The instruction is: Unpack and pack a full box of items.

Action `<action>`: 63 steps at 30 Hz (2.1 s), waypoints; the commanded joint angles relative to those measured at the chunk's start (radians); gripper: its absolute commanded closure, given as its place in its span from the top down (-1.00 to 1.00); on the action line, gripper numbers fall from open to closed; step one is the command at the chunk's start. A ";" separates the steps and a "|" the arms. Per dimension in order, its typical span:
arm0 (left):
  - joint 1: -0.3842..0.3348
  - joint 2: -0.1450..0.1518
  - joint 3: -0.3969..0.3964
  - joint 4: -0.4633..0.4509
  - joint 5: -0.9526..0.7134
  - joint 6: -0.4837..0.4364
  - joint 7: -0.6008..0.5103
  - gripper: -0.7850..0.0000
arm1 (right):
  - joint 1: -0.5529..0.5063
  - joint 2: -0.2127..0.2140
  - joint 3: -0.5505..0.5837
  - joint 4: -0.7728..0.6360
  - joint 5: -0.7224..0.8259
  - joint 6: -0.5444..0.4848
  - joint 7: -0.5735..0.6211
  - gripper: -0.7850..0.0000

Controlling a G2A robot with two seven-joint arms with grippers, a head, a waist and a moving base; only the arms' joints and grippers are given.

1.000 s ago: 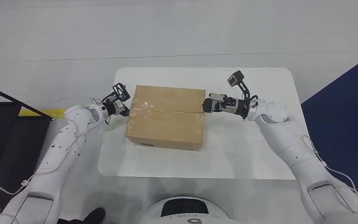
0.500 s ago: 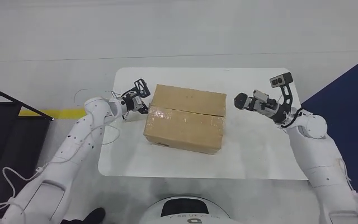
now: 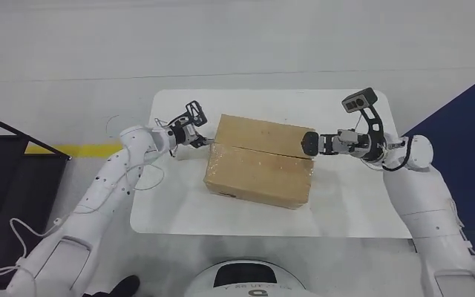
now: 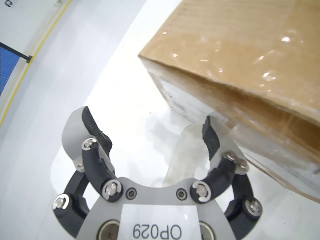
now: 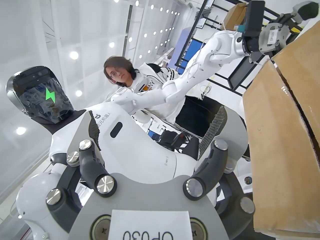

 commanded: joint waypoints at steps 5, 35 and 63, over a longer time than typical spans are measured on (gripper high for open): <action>0.144 0.071 -0.219 -0.111 0.050 -0.011 0.011 1.00 | -0.014 0.001 -0.014 -0.005 -0.079 0.029 -0.053 1.00; 0.432 0.114 -0.314 -0.292 0.097 -0.069 0.204 1.00 | -0.038 -0.003 -0.061 0.141 -0.326 0.054 -0.222 1.00; 0.181 0.029 -0.052 -0.073 -0.015 0.001 0.148 1.00 | -0.038 -0.003 -0.061 0.141 -0.326 0.054 -0.222 1.00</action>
